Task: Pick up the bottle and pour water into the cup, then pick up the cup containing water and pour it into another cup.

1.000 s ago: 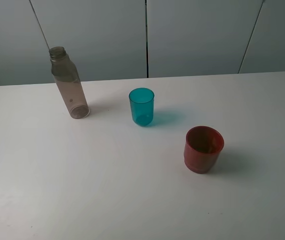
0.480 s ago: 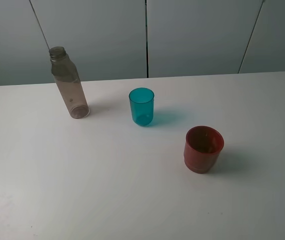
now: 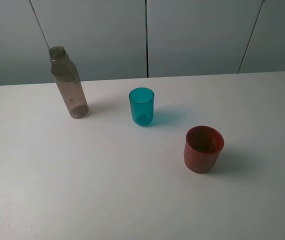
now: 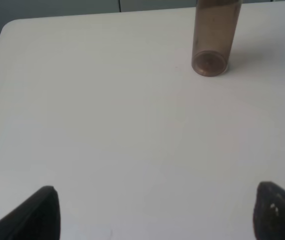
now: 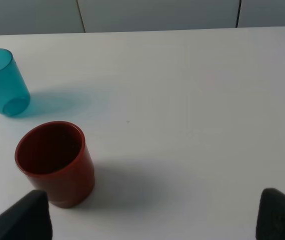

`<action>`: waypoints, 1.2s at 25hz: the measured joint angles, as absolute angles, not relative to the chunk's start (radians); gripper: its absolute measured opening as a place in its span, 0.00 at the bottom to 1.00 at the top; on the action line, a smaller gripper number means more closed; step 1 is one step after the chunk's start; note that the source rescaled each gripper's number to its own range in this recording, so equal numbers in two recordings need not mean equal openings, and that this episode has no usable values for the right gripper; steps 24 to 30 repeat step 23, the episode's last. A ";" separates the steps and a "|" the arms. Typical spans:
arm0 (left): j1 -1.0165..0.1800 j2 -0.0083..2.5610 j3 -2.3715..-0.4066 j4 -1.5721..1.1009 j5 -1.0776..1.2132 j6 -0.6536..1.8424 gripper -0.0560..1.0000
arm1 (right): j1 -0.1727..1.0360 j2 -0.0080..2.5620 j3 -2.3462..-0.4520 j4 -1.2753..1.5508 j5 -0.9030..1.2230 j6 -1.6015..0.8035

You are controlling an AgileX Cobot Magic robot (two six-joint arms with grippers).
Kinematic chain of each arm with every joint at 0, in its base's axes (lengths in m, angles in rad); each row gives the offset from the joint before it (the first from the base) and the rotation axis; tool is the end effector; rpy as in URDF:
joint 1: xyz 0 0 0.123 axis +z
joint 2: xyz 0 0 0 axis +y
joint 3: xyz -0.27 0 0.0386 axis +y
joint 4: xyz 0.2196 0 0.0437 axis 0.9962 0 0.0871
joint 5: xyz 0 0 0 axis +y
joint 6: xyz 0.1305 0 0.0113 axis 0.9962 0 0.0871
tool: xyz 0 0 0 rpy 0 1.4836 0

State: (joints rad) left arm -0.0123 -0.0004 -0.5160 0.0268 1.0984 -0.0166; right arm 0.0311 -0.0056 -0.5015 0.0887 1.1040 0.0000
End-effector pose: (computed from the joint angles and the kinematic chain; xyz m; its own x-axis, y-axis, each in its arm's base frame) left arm 0.0146 0.0029 0.2457 -0.4747 0.0014 -0.8802 -0.0108 0.9999 0.0075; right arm 0.0142 0.0108 0.2413 -0.4899 0.0246 -0.8714 -0.0806 0.9940 0.0734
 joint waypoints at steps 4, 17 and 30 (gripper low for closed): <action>-0.012 0.000 -0.515 0.024 1.090 -0.017 0.94 | 0.031 -0.006 -0.501 0.089 1.104 0.000; -0.012 0.000 -0.511 0.022 1.088 -0.017 0.94 | 0.031 -0.006 -0.501 0.089 1.104 -0.005; -0.012 0.000 -0.511 0.022 1.088 -0.017 0.94 | 0.031 -0.006 -0.501 0.089 1.104 -0.005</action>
